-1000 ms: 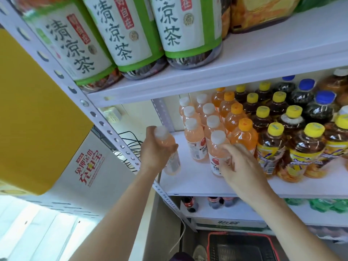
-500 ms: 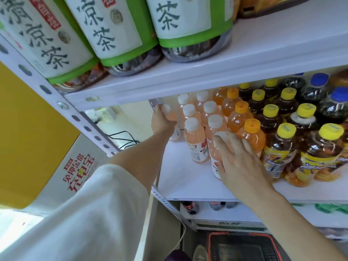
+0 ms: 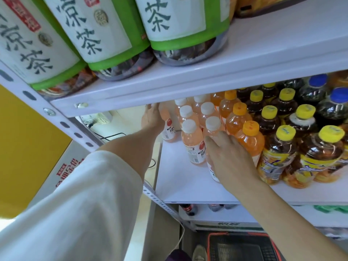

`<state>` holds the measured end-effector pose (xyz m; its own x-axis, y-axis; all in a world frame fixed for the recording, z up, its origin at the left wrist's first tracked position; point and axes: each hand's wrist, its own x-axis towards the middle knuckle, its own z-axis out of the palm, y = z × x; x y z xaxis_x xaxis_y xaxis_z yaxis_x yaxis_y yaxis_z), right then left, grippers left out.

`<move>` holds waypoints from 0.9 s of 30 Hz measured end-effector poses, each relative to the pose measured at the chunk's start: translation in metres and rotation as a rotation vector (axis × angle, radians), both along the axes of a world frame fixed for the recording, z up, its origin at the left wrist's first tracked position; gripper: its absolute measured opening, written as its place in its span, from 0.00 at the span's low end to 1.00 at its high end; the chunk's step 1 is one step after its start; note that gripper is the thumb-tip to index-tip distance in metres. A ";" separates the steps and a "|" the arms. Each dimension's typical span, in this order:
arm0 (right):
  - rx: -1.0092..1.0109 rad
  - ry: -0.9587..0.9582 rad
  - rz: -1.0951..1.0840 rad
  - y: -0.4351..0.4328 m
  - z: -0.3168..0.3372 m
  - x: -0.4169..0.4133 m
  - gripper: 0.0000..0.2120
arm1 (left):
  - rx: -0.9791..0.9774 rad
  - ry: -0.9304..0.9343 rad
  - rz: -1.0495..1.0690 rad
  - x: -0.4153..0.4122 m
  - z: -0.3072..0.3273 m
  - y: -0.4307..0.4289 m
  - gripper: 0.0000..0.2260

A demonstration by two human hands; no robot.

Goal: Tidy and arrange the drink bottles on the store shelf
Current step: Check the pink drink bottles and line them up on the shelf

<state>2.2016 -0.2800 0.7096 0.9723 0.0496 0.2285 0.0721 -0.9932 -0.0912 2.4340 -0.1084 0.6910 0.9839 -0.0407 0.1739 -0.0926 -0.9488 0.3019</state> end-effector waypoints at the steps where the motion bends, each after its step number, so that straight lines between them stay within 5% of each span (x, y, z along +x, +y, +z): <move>1: 0.013 0.004 0.048 0.001 -0.001 0.000 0.17 | -0.018 0.017 -0.001 0.000 0.000 -0.001 0.30; 9: 0.286 -0.063 -0.021 0.005 -0.008 -0.011 0.21 | 0.003 0.028 0.002 0.006 0.007 -0.001 0.25; 20: 0.508 -0.074 0.029 0.015 -0.042 -0.025 0.37 | 0.235 -0.047 -0.038 -0.004 0.007 -0.002 0.32; 23: 0.728 -0.086 0.044 0.007 -0.043 -0.031 0.37 | 0.093 -0.082 0.002 -0.014 0.010 -0.008 0.38; 27: 1.000 -0.112 0.000 -0.005 -0.033 -0.046 0.38 | -0.345 -0.199 0.131 -0.051 0.022 -0.021 0.31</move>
<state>2.1555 -0.2853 0.6771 0.9427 -0.2147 0.2553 0.1314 -0.4645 -0.8758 2.3825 -0.1295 0.7130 0.9227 0.1769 0.3426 -0.0660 -0.8030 0.5924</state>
